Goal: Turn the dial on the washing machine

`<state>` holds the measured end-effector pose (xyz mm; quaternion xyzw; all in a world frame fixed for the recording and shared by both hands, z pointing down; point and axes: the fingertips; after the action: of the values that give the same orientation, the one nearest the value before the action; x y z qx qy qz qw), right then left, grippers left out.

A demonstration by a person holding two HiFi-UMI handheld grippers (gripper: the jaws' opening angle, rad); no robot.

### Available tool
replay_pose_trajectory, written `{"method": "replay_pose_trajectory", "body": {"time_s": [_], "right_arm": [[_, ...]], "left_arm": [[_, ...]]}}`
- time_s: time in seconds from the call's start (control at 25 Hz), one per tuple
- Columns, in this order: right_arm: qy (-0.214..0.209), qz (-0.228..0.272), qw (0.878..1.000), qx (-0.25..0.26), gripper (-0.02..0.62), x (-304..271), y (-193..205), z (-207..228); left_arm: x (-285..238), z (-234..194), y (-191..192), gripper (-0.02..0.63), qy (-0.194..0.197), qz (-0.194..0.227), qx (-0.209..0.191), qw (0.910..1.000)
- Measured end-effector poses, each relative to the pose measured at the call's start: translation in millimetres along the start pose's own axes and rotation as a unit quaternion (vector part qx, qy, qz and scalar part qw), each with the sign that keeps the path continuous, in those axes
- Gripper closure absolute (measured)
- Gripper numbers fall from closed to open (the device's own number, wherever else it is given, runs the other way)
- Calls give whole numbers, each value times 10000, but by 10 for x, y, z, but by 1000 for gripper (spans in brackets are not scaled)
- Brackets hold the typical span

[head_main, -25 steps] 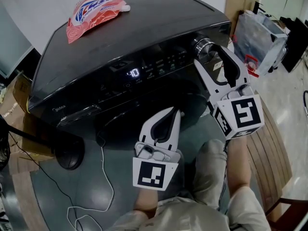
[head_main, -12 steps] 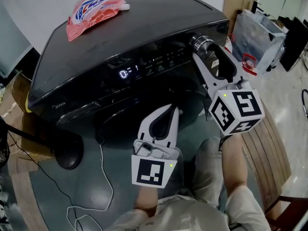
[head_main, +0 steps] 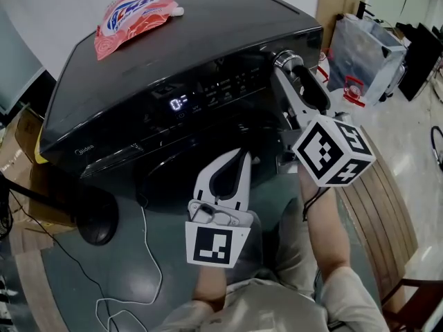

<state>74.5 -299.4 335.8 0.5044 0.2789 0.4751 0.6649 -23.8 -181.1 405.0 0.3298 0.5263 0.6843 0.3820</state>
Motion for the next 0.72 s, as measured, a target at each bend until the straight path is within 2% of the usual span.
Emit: {"method": "replay_pose_trajectory", "body": {"time_s": [0.08, 0.16, 0.24, 0.32, 0.4, 0.52, 0.72], "right_arm": [[4, 29, 10000, -80, 321, 1, 2, 0], [-67, 37, 10000, 52, 319, 10, 6, -4], [-124, 22, 9987, 492, 313, 35, 4, -12], [-85, 20, 9930, 1176, 287, 69, -18, -8], [-53, 4, 9822, 1879, 261, 89, -44, -2], [-124, -169, 9590, 2826, 253, 76, -33, -15], [-329, -354, 9281, 3692, 261, 39, -9, -72]], "left_arm": [[4, 2, -2, 592, -2, 14, -2, 10000], [5, 12, 3, 592, 26, -12, -95, 10000], [8, 15, 8, 592, 25, -20, -88, 10000], [11, 12, 11, 592, 5, -7, -15, 10000], [10, 10, 4, 592, -30, 47, 98, 9999], [8, 26, 2, 592, -17, 53, 89, 9999], [4, 41, -10, 592, 9, 54, 16, 10000]]}}
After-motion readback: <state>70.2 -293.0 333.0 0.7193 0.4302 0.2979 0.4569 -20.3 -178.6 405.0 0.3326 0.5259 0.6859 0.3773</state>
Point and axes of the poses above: the fingertips, and each gripper's own axes: x backward along the fingers, z to its right, y out of its underside, and after that the axes turned 7 degrees about -z, right-handed
